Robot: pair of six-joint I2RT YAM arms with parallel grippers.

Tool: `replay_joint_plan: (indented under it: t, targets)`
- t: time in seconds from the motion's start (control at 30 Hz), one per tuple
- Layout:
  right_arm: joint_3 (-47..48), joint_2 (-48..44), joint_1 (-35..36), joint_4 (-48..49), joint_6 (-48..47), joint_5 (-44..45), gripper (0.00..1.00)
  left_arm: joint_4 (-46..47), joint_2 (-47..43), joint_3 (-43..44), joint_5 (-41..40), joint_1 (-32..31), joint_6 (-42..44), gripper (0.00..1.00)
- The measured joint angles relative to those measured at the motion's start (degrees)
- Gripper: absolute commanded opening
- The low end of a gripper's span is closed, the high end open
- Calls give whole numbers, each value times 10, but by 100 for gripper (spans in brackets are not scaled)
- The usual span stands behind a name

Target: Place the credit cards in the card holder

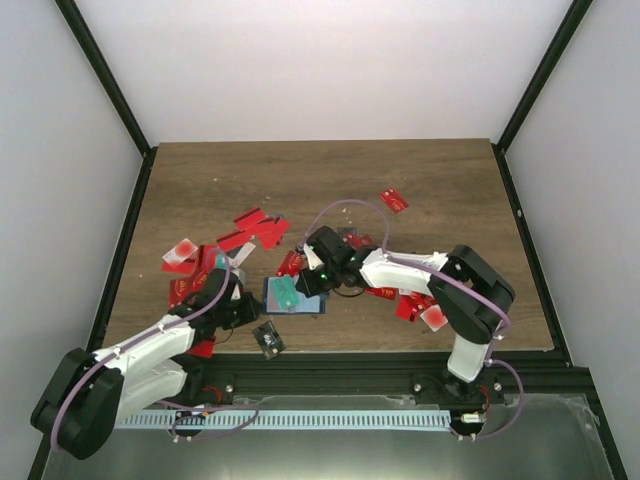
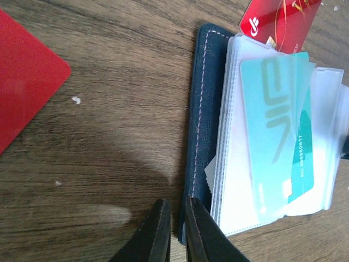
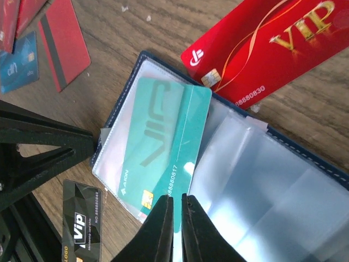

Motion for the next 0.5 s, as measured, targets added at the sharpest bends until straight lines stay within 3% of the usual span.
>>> replay_joint_plan:
  t: [0.5]
  targets:
    - [0, 41, 20, -8, 16, 16, 10, 26, 20, 0, 10, -5, 10, 8]
